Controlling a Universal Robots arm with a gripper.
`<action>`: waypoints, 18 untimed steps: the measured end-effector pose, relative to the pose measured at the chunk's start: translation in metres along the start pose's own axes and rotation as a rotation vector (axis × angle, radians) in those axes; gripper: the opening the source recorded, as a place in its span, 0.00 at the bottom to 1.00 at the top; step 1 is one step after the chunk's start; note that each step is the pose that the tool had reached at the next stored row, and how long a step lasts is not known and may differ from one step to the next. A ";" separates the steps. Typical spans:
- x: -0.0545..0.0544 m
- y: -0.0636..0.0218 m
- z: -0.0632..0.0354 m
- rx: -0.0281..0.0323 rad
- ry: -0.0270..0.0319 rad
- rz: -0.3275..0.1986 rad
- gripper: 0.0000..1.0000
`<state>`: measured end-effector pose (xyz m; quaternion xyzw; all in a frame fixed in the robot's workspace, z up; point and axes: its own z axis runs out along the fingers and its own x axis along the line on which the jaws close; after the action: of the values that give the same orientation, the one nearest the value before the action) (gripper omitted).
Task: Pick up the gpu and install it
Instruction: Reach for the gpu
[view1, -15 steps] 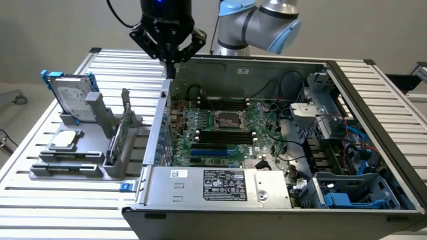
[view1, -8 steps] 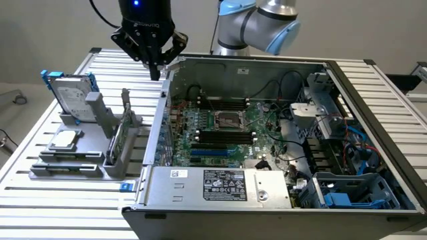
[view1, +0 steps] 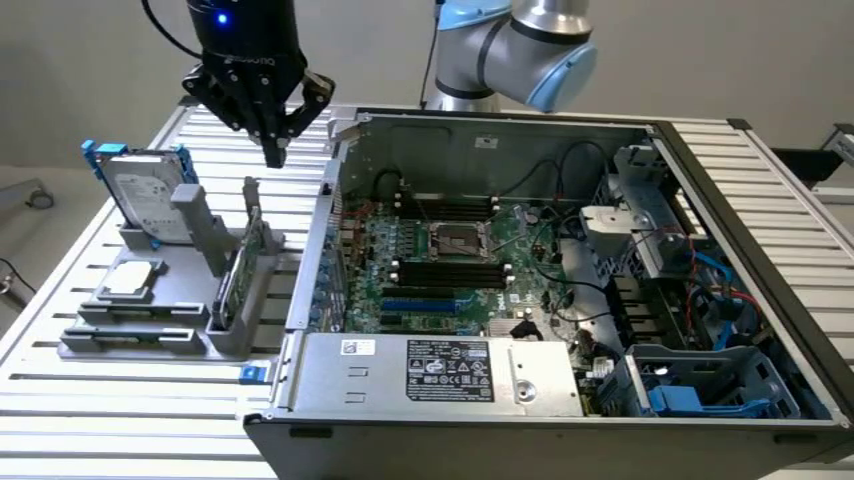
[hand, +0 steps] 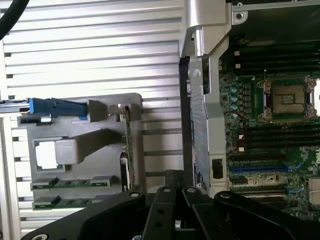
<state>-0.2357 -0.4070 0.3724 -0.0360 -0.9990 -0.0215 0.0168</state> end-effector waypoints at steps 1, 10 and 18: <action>0.004 -0.0002 0.0015 0.0003 0.0000 0.000 0.11; 0.045 -0.0028 0.0142 0.0024 -0.0003 0.000 0.11; 0.056 -0.0037 0.0172 0.0144 0.0012 -0.056 0.11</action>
<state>-0.2920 -0.4060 0.3570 -0.0081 -0.9997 -0.0148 0.0170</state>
